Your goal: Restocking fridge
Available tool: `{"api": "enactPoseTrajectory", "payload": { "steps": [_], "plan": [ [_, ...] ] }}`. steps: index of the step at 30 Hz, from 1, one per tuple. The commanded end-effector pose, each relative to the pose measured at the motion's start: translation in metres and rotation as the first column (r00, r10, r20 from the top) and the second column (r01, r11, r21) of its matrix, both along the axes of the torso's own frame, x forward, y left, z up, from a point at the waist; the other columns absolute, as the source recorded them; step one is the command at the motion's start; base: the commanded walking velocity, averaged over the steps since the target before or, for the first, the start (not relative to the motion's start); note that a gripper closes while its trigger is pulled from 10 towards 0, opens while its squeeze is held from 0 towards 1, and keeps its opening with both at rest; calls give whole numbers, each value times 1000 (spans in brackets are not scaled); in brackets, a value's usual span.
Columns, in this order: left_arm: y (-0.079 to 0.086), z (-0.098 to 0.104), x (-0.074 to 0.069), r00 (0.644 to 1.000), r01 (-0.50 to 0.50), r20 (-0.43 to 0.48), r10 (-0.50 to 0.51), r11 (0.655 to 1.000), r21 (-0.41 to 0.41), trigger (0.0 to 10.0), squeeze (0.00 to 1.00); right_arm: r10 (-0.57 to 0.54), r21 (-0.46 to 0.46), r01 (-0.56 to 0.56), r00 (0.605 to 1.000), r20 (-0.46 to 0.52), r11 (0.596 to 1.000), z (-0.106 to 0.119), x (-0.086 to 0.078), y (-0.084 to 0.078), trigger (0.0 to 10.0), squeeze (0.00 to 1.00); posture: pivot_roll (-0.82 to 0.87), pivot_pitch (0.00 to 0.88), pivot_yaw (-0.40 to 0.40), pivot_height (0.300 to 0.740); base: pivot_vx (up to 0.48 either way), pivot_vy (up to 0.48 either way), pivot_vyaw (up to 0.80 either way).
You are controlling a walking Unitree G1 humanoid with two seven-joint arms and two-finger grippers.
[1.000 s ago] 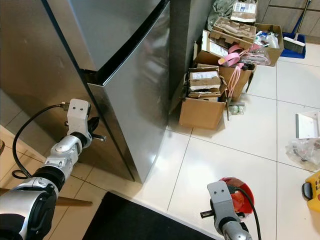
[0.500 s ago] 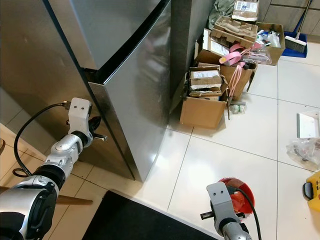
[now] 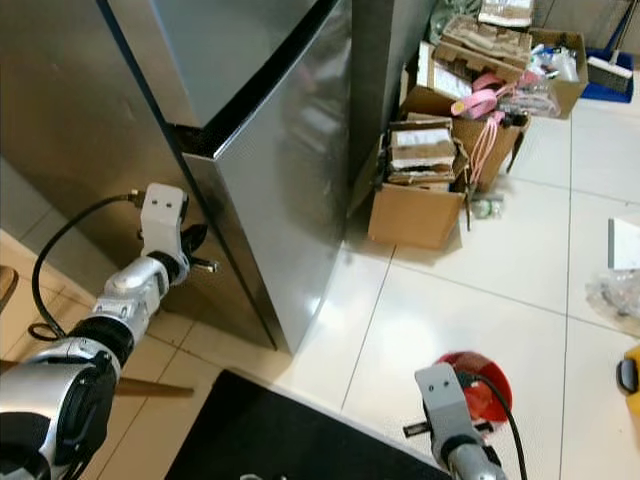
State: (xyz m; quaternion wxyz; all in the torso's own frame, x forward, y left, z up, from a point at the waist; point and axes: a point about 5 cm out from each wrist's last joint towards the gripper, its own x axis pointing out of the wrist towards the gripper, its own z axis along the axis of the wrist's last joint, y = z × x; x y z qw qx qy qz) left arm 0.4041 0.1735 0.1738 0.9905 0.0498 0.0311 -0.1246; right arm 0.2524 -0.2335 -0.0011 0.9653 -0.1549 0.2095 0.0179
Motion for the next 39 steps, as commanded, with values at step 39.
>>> {"api": "enactPoseTrajectory", "payload": {
  "steps": [39],
  "plan": [
    [-30,4,-3,937,330,-60,-345,927,-178,10000,0,10,-23,-9,999,39,1000,7,0,3,10000,0,-121,328,108,740,0,0,0]
  ]
}}
